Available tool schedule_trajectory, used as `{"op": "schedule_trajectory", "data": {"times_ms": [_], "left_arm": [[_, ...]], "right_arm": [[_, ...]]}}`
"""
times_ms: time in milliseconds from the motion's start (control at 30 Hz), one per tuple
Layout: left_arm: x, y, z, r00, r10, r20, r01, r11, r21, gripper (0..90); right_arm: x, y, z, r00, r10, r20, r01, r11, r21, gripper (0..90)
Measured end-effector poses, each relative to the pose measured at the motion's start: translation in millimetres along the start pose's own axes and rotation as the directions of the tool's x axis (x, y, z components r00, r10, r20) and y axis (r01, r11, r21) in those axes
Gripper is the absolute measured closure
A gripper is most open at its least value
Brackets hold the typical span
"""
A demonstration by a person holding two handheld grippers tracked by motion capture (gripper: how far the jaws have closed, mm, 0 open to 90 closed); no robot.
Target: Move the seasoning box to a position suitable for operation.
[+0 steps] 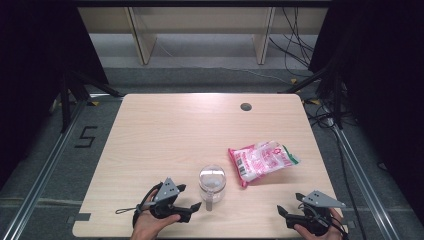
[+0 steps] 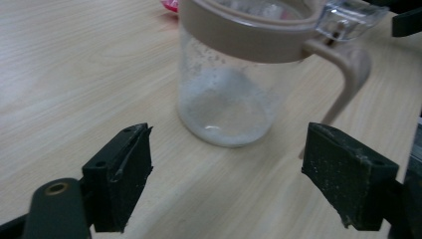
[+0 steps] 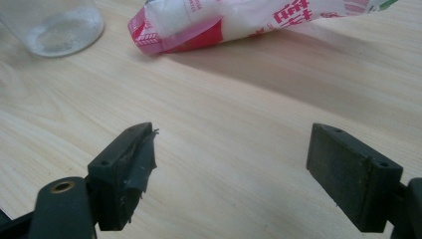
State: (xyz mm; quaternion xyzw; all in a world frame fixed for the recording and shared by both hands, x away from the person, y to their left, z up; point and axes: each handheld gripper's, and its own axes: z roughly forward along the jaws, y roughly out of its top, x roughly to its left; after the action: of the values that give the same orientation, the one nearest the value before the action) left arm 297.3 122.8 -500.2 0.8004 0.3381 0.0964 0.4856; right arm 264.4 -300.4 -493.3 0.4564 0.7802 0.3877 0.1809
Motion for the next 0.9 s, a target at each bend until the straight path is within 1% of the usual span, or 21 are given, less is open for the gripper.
{"op": "schedule_trajectory", "data": {"times_ms": [33,167,200,233,267,333,400,433,467,500,533,567,600,633,667,700,733,767,800,833,900], "left_arm": [[-1.7,0.7,-0.9,1.0,0.006,0.0,-0.006,1.0,0.001,22.5],[-6.5,2.1,-1.7,0.9994,0.012,0.032,-0.012,0.9999,-0.004,28.4],[-7.2,2.8,-2.3,0.9988,0.026,0.041,-0.027,0.9996,0.008,28.4],[-10.6,3.4,-2.3,0.9978,0.038,0.054,-0.039,0.9992,0.013,32.7],[-10.6,3.4,-2.3,0.9978,0.038,0.054,-0.039,0.9992,0.013,33.9],[-15.1,3.5,-1.0,0.9951,0.065,0.075,-0.065,0.9979,0.003,37.8],[-17.6,3.8,-0.5,0.9946,0.058,0.086,-0.058,0.9983,-0.004,38.9],[-20.7,5.0,-0.3,0.9937,0.069,0.088,-0.07,0.9976,-0.001,42.6],[-23.3,5.3,0.6,0.9941,0.057,0.092,-0.056,0.9983,-0.012,42.9],[-23.3,5.3,0.6,0.9941,0.057,0.092,-0.056,0.9983,-0.012,43.5],[-23.6,5.8,0.6,0.9926,0.069,0.1,-0.068,0.9976,-0.008,44.6],[-26.3,5.8,3.0,0.99,0.069,0.123,-0.068,0.9976,-0.014,45.0],[-27.7,6.2,4.1,0.989,0.079,0.125,-0.078,0.9969,-0.011,45.9],[-29.6,6.2,5.8,0.9901,0.076,0.118,-0.075,0.9971,-0.012,47.4],[-29.3,6.8,7.1,0.9898,0.092,0.109,-0.092,0.9957,-0.007,48.9],[-30.0,6.6,9.4,0.9902,0.085,0.111,-0.084,0.9963,-0.019,50.8],[-29.4,7.1,10.2,0.9904,0.105,0.089,-0.105,0.9944,-0.009,51.3],[-29.5,7.1,12.3,0.9881,0.119,0.097,-0.119,0.9928,-0.012,52.4],[-29.8,7.4,13.7,0.9857,0.133,0.103,-0.133,0.991,-0.005,55.3],[-31.8,6.8,16.7,0.985,0.116,0.128,-0.114,0.9932,-0.026,56.4],[-31.3,6.8,19.0,0.984,0.138,0.112,-0.138,0.9904,-0.014,61.0]], "right_arm": [[0.1,-0.2,0.1,1.0,0.001,0.0,-0.001,1.0,0.003,20.0],[0.0,-0.1,0.0,1.0,0.0,0.0,0.0,1.0,0.002,20.1],[0.0,-0.1,0.1,1.0,0.0,-0.001,0.0,1.0,0.002,20.2],[0.1,-0.6,1.1,1.0,0.001,-0.002,-0.001,1.0,0.001,20.3],[-0.4,-0.6,1.0,0.9999,-0.007,0.008,0.007,1.0,0.006,20.3],[-0.1,-0.1,0.1,1.0,0.004,-0.001,-0.004,1.0,0.005,20.3],[-0.2,-0.1,0.2,1.0,0.003,-0.002,-0.003,1.0,0.005,20.3],[1.4,-0.7,2.0,0.9998,0.013,0.017,-0.013,1.0,0.006,20.4],[1.5,-0.7,2.0,0.9998,0.01,0.017,-0.01,1.0,0.005,20.6],[1.5,-0.7,2.0,0.9998,0.01,0.017,-0.01,1.0,0.005,20.6],[0.5,-0.3,1.3,1.0,-0.002,-0.003,0.002,1.0,0.0,20.7],[0.7,-0.3,1.4,1.0,-0.003,-0.003,0.003,1.0,0.002,20.7],[-0.8,-0.2,1.5,0.9997,-0.02,-0.013,0.02,1.0,0.004,20.7],[1.0,-0.5,1.5,1.0,-0.002,-0.004,0.002,1.0,0.007,20.7],[1.1,-0.5,1.6,1.0,-0.002,-0.004,0.002,1.0,0.007,20.7],[1.0,-0.4,1.7,1.0,-0.005,-0.005,0.005,1.0,0.004,20.8],[2.7,-0.4,1.3,1.0,0.007,-0.001,-0.007,1.0,0.008,20.8],[1.5,-0.3,2.0,0.9999,-0.011,-0.004,0.011,1.0,0.008,20.8],[1.9,-0.5,1.8,1.0,-0.008,-0.002,0.008,1.0,0.012,20.9],[2.2,-0.6,2.3,0.9999,-0.006,-0.008,0.006,1.0,0.012,20.9],[1.5,-0.2,2.6,0.9999,-0.012,-0.011,0.013,1.0,0.008,20.9]]}}
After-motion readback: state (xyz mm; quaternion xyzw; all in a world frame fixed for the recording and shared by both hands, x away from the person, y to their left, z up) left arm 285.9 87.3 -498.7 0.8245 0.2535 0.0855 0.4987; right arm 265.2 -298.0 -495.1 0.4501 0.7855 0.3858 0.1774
